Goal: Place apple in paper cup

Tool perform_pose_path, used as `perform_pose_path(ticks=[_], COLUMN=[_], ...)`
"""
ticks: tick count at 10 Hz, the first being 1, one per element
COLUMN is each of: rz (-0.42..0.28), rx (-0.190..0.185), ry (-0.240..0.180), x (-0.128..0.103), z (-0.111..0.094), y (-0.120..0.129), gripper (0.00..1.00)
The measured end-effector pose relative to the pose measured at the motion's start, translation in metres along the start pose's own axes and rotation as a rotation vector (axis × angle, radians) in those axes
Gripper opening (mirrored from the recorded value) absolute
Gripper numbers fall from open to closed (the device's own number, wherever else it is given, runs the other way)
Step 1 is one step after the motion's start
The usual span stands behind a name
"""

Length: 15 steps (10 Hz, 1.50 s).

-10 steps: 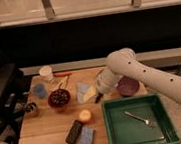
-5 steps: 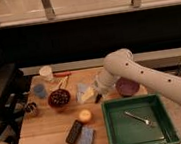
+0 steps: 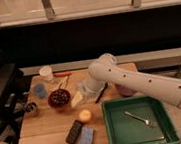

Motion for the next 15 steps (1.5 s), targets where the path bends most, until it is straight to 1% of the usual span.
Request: perform_pose_path(ticks=[2,4,7,8,11,12,14,15], rz=[0.027,0.072,0.102,0.11,0.136,0.144,0.154,0.154], rx=[-0.004,-0.028,-0.054,-0.056,-0.048,-0.046,-0.029,-0.027], ry=[-0.032,-0.059,-0.098,-0.11,-0.17,-0.187,-0.217,-0.223], x=[-0.001,-0.003,-0.007,-0.009,-0.024,-0.029,-0.039,-0.041], z=[0.02,0.04,0.059,0.063,0.083,0.088,0.095,0.096], y=[0.008,0.021,0.028,0.03,0.029,0.03,0.029,0.028], gripper=[0.78,0.78,0.78,0.78,0.77,0.75,0.54,0.46])
